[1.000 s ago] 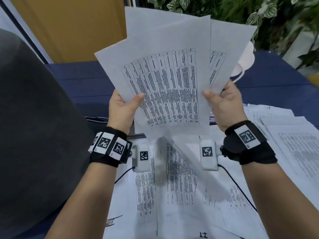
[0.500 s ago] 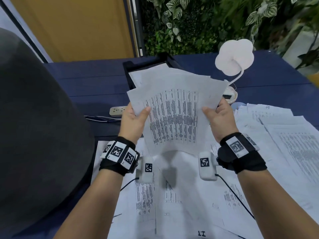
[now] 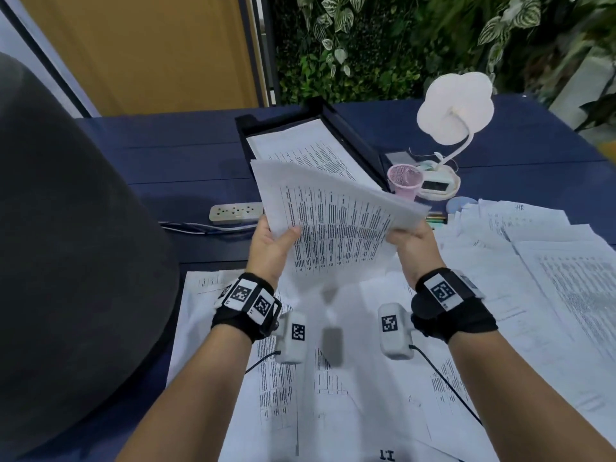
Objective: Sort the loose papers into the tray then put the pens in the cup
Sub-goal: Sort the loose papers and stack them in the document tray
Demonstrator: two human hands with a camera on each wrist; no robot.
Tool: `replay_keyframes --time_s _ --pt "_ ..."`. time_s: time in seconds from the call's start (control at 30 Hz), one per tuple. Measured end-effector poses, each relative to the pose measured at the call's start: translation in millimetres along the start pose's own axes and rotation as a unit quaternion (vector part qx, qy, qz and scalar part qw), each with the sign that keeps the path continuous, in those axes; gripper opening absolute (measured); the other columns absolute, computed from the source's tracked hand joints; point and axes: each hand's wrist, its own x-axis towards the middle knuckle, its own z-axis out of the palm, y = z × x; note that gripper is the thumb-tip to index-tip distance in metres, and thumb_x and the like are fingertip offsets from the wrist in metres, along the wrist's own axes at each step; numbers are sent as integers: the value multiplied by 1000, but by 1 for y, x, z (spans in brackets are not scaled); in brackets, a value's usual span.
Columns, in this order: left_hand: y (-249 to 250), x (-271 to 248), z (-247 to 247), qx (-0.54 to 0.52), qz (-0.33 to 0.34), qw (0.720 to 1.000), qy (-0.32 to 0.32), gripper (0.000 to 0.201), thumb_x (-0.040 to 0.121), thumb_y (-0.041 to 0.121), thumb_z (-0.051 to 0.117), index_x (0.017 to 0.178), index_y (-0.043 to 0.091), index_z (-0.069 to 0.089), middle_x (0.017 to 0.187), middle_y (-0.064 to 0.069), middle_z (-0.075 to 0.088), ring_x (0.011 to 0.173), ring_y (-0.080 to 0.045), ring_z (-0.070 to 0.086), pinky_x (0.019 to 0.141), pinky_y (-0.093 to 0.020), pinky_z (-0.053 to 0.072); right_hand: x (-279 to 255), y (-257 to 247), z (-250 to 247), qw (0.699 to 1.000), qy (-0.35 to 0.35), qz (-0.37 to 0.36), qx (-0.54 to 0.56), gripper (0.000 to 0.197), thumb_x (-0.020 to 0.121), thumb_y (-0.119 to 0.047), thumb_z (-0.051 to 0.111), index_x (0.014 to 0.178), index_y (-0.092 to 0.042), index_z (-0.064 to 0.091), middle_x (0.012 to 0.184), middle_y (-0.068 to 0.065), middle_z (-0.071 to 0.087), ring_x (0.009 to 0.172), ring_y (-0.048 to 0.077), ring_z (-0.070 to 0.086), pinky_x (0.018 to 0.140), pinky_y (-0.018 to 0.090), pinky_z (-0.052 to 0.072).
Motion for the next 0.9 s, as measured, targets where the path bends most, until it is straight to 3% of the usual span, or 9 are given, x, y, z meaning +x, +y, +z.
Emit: replay_keyframes --time_s 0.13,0.2,0.37,0.47,0.6,0.67,0.7,0.77,0.9 --pt "-5 1 6 18 -3 1000 10 37 90 6 60 125 16 51 118 3 64 113 -13 59 102 -29 43 9 13 -2 999 1 30 -35 46 81 16 43 117 -12 50 112 12 61 102 22 55 90 35 41" --pt "-5 3 6 41 7 999 14 32 93 10 58 124 15 55 118 5 64 111 -7 59 103 -30 42 14 22 -8 994 -19 49 -93 34 88 4 49 118 -10 54 115 8 63 107 23 56 94 34 41" --pt "16 22 -2 29 9 998 58 25 94 17 57 117 10 54 115 -2 65 110 -17 61 100 -39 46 19 32 -20 973 -53 128 -185 16 89 -22 62 103 -14 64 108 10 67 97 26 61 91 37 46" --pt "28 39 -4 31 32 995 84 30 92 15 59 120 12 49 105 0 66 96 -15 64 91 -33 51 17 26 -20 963 -77 170 -193 7 94 -22 55 97 -19 61 102 6 65 90 27 64 70 32 53" --pt "38 54 -4 178 90 974 106 61 91 9 59 140 22 23 94 17 54 70 -1 57 54 -3 43 28 8 -12 979 -51 142 -134 13 98 -19 47 89 -23 55 90 3 63 44 14 56 40 20 35" --pt "37 63 -6 237 103 964 69 63 90 6 58 140 24 25 110 13 55 87 -5 62 72 -10 50 42 -2 -6 985 -31 113 -126 12 98 -18 47 88 -20 53 81 5 60 34 9 47 36 15 29" --pt "36 67 -8 274 113 954 46 60 89 7 58 140 23 30 123 5 54 104 -13 60 90 -24 52 51 -7 -2 987 -22 103 -118 9 98 -16 46 92 -18 53 80 6 59 32 8 45 34 14 29" --pt "37 74 -8 414 134 901 5 60 88 16 59 143 21 34 139 -3 47 126 -23 47 109 -45 35 70 -15 4 991 -6 84 -105 16 97 -7 42 103 -16 54 82 8 59 36 8 47 33 12 29" --pt "40 88 -9 637 128 761 -12 71 86 37 59 148 21 27 149 -2 36 142 -23 22 115 -53 9 103 -29 15 988 21 60 -142 21 92 3 39 100 -11 52 73 11 55 46 10 50 32 14 36"
